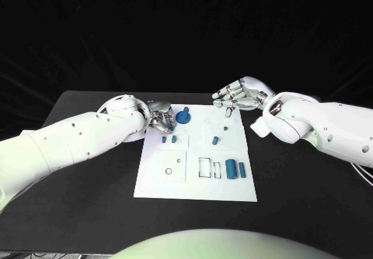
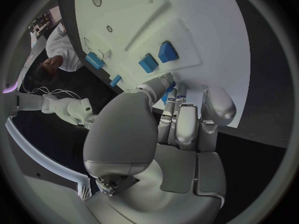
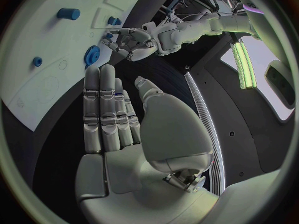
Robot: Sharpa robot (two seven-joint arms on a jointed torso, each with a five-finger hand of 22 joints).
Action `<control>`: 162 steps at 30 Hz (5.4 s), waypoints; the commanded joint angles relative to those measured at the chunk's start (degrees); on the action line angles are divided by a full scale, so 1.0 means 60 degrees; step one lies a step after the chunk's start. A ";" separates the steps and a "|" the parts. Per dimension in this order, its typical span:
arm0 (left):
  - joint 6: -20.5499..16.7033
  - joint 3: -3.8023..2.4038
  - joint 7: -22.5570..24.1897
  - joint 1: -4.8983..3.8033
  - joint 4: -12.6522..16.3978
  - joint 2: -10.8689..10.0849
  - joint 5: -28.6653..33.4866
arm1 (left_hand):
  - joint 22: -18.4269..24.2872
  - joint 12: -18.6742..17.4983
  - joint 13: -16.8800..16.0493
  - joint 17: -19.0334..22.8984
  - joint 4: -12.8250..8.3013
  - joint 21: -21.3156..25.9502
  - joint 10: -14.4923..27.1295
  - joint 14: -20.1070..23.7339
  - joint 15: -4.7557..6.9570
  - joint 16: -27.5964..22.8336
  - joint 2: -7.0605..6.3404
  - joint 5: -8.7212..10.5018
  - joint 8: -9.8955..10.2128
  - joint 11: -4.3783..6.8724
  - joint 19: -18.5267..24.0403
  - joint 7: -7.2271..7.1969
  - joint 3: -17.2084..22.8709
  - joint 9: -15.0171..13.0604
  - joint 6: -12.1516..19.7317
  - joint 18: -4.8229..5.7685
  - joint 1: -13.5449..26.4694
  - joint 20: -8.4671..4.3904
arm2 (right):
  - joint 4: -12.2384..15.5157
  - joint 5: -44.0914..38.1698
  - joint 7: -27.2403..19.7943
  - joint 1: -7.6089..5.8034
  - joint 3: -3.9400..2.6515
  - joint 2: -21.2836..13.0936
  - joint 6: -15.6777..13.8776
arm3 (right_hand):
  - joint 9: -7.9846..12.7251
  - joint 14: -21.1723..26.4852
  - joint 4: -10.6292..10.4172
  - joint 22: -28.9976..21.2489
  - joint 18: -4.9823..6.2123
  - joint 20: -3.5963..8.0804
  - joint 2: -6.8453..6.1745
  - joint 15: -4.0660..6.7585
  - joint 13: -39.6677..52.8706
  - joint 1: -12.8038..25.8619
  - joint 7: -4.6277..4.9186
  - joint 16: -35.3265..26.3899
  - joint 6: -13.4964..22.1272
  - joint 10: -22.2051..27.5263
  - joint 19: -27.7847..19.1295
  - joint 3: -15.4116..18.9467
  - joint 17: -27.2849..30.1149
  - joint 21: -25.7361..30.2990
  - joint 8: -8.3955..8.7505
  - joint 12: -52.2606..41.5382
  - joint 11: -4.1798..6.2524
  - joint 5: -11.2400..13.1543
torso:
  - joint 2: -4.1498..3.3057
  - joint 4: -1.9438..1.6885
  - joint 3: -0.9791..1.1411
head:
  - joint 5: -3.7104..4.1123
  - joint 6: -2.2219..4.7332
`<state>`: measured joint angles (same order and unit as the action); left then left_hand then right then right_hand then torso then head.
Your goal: Assemble the parts on the task board
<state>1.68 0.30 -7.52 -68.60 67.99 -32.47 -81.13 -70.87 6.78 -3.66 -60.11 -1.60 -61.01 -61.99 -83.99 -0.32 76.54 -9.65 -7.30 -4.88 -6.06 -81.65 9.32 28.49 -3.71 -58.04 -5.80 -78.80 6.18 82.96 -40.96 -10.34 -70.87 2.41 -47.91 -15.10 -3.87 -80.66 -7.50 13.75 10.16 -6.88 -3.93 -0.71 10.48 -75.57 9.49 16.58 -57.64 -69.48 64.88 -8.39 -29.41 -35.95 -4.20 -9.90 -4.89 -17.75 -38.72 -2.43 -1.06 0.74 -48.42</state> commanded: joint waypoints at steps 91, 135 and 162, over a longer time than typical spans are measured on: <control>-0.2711 0.0101 0.4600 0.0153 0.3225 -0.2934 1.4410 | 0.2986 0.0990 -0.0127 0.4226 0.0198 0.4742 0.0021 0.1896 -0.0129 -0.2447 0.0293 -0.0045 -0.0155 -0.0036 0.1895 0.0199 -0.0221 -0.0055 -0.0026 -0.0778 0.0092 0.0090 | -0.0589 -1.0350 0.3387 0.0899 -0.0008 0.0834 0.1313 | -0.0220 -0.0911 0.1713 0.6364 -0.0561 0.0468 -0.0002 0.0474 -0.1102 -0.0200 -0.0573 0.6683 -0.1634 -0.0026 0.1715 -0.3210 -0.3954 -0.6125 -0.0263 0.0838 0.0332 0.1859 | 0.0016 -0.0013 -0.0014 | 0.0436 0.0426; -0.2630 0.0104 0.4552 0.0210 0.3246 -0.2760 1.4408 | 0.3006 0.1015 -0.0115 0.4256 0.0173 0.4764 0.0089 0.1902 -0.0143 -0.2443 0.0299 -0.0042 -0.0144 -0.0062 0.1874 0.0227 -0.0254 -0.0047 0.0013 -0.0773 0.0076 0.0094 | 0.1501 -0.9002 0.2394 0.1603 -0.0196 0.1637 0.0294 | -0.0242 -0.0873 0.2183 0.6567 -0.0578 0.0383 0.0074 0.0352 -0.1119 -0.0441 -0.0371 0.6994 -0.1575 -0.0134 0.1701 -0.3883 -0.3959 -0.6321 -0.0165 0.0996 0.0207 0.1902 | 0.0017 0.0006 -0.0036 | -0.0203 0.0358; -0.2523 0.0103 0.4491 0.0211 0.3167 -0.2721 1.4407 | 0.3028 0.1046 -0.0107 0.4282 0.0200 0.4791 0.0140 0.1913 -0.0162 -0.2440 0.0307 -0.0035 -0.0142 -0.0079 0.1864 0.0241 -0.0316 -0.0045 0.0036 -0.0767 0.0129 0.0108 | 0.1083 -0.9650 0.2547 0.2035 -0.0144 0.2177 0.0696 | -0.0243 -0.0874 0.2222 0.6568 -0.0575 0.0376 0.0069 0.0343 -0.1116 -0.0442 -0.0355 0.7035 -0.1566 -0.0128 0.1694 -0.3913 -0.3974 -0.6331 -0.0154 0.1002 0.0199 0.1918 | 0.0009 -0.0003 -0.0015 | -0.0345 0.0138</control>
<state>-14.72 0.95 19.36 -67.33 86.97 -48.86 5.14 -52.76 12.67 -4.39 -34.51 -0.39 -32.62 -61.63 -72.71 -1.15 61.90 -8.00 -7.51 -5.73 -6.43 -70.53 10.64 26.93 -4.06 -58.25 -9.33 -78.39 6.87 89.33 -96.84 4.49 -58.79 1.50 -34.90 -11.95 -5.22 -84.03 5.86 53.14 7.47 -4.41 -3.41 1.66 3.73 -77.75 6.92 58.52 -67.15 -69.79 75.10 -31.56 -53.20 -73.70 -5.41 -3.63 -3.75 -6.08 -38.68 -2.46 -1.15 -1.33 -47.55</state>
